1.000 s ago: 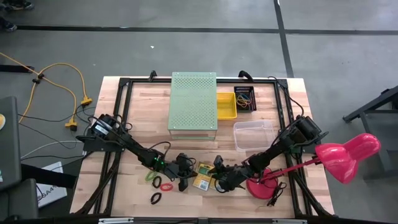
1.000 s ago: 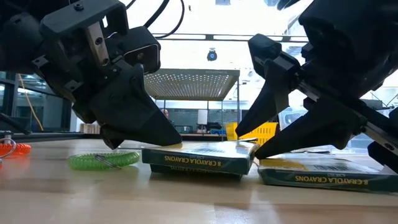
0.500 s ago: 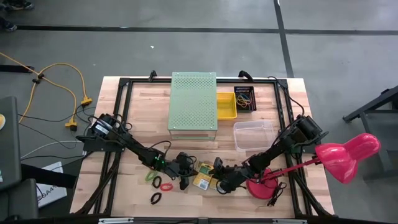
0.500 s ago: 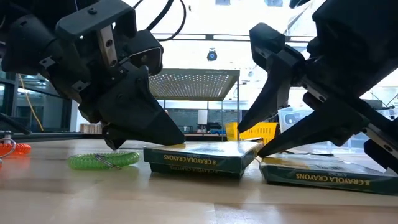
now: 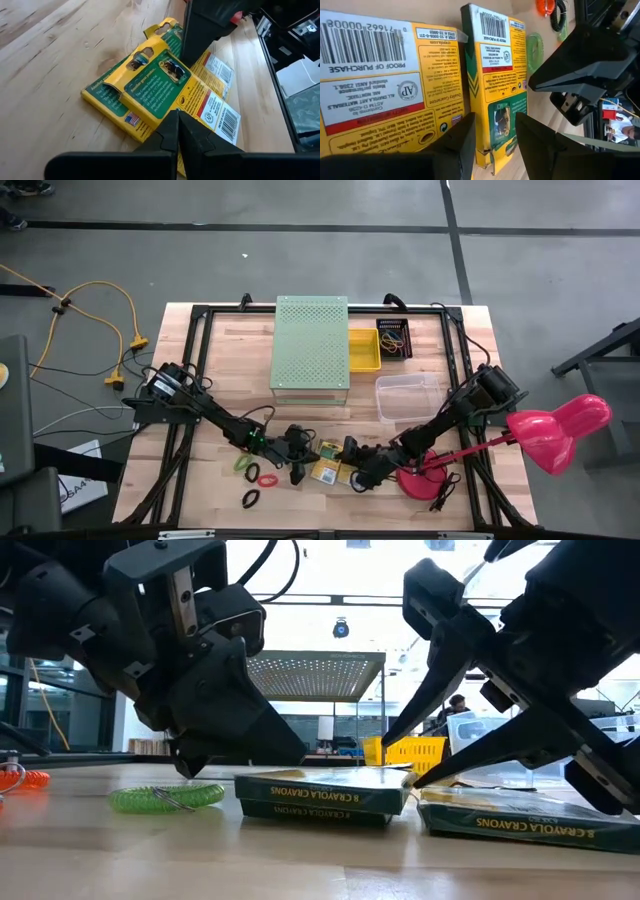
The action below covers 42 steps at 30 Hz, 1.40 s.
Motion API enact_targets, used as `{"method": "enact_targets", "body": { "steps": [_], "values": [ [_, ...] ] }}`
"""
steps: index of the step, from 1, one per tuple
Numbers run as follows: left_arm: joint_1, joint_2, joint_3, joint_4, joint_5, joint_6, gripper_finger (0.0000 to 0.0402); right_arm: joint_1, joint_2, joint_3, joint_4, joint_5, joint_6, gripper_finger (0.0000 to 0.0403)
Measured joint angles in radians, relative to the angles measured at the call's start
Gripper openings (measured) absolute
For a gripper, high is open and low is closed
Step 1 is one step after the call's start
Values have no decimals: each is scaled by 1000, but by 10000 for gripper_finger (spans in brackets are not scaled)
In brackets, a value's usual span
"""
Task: Pick & Place Office Desk Supplies
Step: Put the crayon box into the transparent bin
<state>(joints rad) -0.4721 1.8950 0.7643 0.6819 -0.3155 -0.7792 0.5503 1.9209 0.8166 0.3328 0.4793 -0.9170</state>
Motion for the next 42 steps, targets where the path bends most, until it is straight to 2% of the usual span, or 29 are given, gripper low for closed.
{"method": "enact_targets", "body": {
  "steps": [14,19,26,42],
  "values": [
    [0,-2,0,-35,10,5,1,0,-1,0,-51,-14,0,126],
    [-3,-36,-1,-53,13,49,1,0,-1,-1,-49,-18,0,126],
    [-3,-83,-1,-206,12,24,1,0,0,-2,-20,-39,0,126],
    [-4,-55,-1,-162,4,24,1,0,0,-3,-10,-44,1,126]
  ]
}}
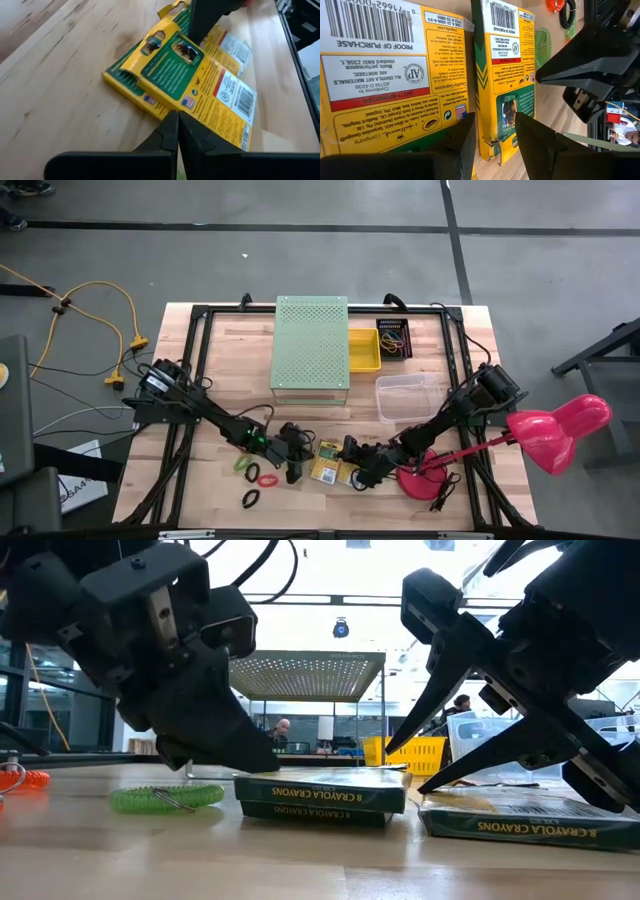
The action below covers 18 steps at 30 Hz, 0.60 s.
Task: Pick & Place Office Desk Supplies
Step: Put the crayon box into the transparent bin
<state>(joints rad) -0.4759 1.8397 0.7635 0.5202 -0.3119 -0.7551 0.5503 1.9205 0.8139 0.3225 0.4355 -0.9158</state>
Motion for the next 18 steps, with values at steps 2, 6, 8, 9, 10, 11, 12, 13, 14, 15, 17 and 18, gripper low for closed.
{"method": "enact_targets", "body": {
  "steps": [2,6,8,9,10,11,12,13,14,15,17,18],
  "values": [
    [1,4,0,17,0,7,1,0,0,0,1,0,0,126],
    [3,4,0,16,0,7,1,0,0,0,2,0,0,126],
    [3,4,0,17,0,8,1,0,0,0,2,-1,1,126],
    [3,4,0,17,0,8,1,0,0,0,3,-1,1,126],
    [3,5,0,18,0,8,1,0,0,0,3,-1,1,126],
    [3,8,0,20,0,7,1,0,0,0,3,-1,0,126],
    [3,9,0,21,0,8,1,0,0,0,4,-1,-1,126],
    [3,9,0,21,1,7,1,0,0,0,7,-2,-3,126],
    [3,9,0,24,1,7,1,0,0,0,11,-2,-3,126],
    [3,9,0,29,1,7,1,0,0,0,11,-2,-3,126],
    [3,9,0,29,1,8,1,0,0,0,11,-2,-3,126],
    [3,9,0,31,2,9,1,0,0,0,11,-3,-4,126]
  ]
}}
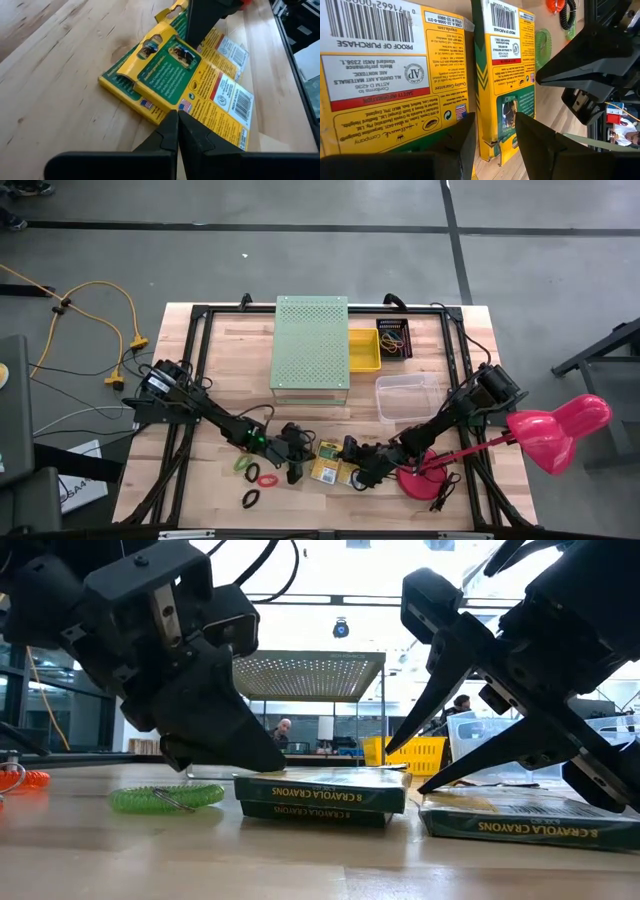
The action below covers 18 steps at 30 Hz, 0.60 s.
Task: Pick & Place Office Desk Supplies
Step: Put the crayon box into the transparent bin
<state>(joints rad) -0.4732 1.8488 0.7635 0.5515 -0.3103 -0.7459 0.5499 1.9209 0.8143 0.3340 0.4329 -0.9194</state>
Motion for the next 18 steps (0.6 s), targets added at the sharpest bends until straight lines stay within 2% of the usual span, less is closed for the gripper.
{"method": "enact_targets", "body": {
  "steps": [12,15,18],
  "values": [
    [-10,1,1,-4,5,82,1,0,0,0,12,-6,-2,126],
    [-13,1,1,-18,10,175,1,0,0,0,12,-6,-2,126],
    [-27,1,1,-21,17,349,1,0,0,0,13,-6,-2,126]
  ]
}}
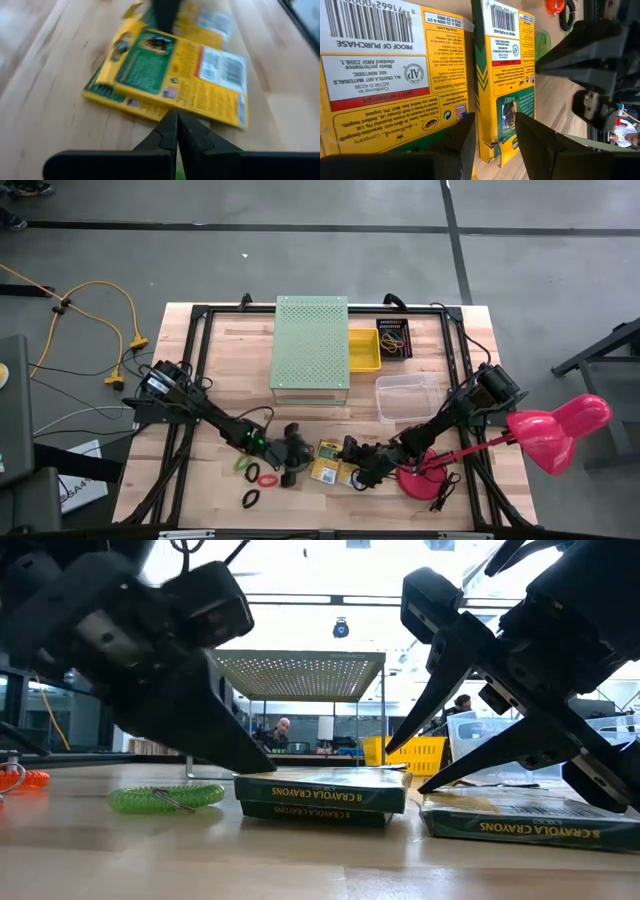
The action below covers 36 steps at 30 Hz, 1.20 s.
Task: Pick & Place Office Desk Supplies
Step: Put the crayon box into the transparent bin
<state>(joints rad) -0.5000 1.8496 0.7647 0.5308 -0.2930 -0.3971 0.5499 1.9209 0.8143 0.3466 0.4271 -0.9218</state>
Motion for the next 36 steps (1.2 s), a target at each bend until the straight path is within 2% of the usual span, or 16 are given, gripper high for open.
{"method": "enact_targets", "body": {
  "steps": [3,6,26,36],
  "values": [
    [-18,0,0,0,0,181,1,0,0,0,1,0,0,126],
    [-26,0,0,0,1,270,1,0,0,0,1,0,0,126],
    [24,1,0,50,33,268,1,0,0,0,2,0,6,126],
    [24,57,24,90,30,270,1,-1,0,1,11,-2,10,126]
  ]
}}
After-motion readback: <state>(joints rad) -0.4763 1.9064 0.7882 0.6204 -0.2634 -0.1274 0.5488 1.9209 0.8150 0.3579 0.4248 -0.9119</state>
